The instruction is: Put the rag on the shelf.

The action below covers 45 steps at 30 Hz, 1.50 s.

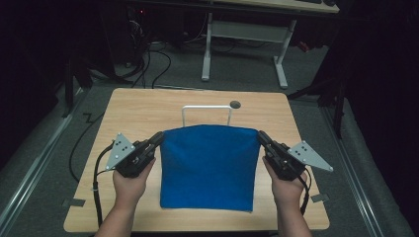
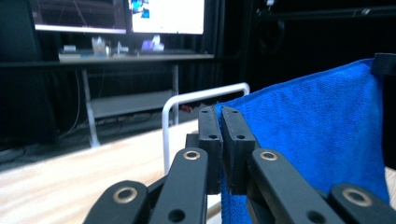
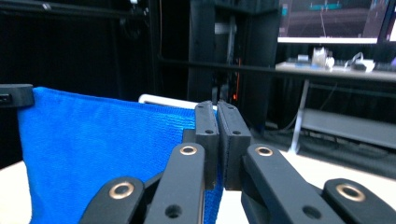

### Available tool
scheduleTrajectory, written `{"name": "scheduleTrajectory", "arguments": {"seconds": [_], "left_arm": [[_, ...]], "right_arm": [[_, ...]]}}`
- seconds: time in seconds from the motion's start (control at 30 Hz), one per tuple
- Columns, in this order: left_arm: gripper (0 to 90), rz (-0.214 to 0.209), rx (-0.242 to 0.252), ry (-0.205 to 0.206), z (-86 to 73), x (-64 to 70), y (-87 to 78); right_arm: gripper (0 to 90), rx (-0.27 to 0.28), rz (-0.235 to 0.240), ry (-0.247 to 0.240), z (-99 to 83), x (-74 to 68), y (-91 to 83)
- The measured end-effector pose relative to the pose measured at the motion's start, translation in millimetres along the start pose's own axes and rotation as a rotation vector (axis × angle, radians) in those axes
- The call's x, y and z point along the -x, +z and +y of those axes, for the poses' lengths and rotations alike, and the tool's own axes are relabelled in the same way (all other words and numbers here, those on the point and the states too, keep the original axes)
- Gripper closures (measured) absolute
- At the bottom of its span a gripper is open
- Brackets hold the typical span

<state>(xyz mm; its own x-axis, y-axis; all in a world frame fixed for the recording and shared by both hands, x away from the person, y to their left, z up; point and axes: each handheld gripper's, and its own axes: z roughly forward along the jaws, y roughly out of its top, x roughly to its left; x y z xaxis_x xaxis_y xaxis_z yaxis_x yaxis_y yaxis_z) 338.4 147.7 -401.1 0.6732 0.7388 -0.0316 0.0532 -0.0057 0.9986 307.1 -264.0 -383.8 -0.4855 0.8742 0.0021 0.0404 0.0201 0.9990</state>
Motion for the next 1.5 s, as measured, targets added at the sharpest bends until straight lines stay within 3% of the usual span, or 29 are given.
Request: {"name": "scheduleTrajectory", "arguments": {"seconds": [0.23, 0.47, 0.5, 0.67, 0.9, 0.97, 1.1, 1.23, 1.5], "left_arm": [[87.8, -0.009, 0.05, 0.029, 14.0, 7.8, -10.5], [88.2, -0.018, 0.063, 0.041, 19.9, 8.7, -9.5], [88.3, -0.009, 0.058, 0.062, 23.1, 7.3, -5.6], [88.4, -0.008, 0.068, 0.031, 33.5, -9.6, 4.3], [88.4, 0.011, 0.066, 0.042, 57.4, -25.7, 19.2], [88.5, 0.018, 0.061, 0.042, 63.1, -30.6, 25.9], [88.5, 0.043, 0.025, 0.051, 71.0, -42.3, 42.3], [88.5, 0.056, -0.035, 0.028, 75.5, -61.5, 60.4], [88.5, 0.101, -0.091, 0.076, 88.4, -80.5, 86.7]], "right_arm": [[88.4, 0.068, 0.017, -0.03, 17.4, -9.8, -13.0], [88.5, 0.084, 0.023, -0.048, 24.1, -15.9, -15.1], [88.5, 0.08, 0.013, -0.062, 26.3, -15.7, -11.4], [88.5, 0.067, 0.011, -0.067, 35.1, -8.8, 1.7], [88.6, 0.039, 0.041, -0.052, 56.0, 1.7, 27.0], [88.6, 0.032, 0.027, -0.056, 59.8, 3.5, 35.0], [88.6, 0.033, 0.009, -0.045, 66.0, 9.0, 45.1], [88.7, 0.021, -0.021, -0.015, 75.9, 24.4, 61.3], [88.8, -0.007, -0.066, -0.021, 89.7, 45.4, 91.9]]}}
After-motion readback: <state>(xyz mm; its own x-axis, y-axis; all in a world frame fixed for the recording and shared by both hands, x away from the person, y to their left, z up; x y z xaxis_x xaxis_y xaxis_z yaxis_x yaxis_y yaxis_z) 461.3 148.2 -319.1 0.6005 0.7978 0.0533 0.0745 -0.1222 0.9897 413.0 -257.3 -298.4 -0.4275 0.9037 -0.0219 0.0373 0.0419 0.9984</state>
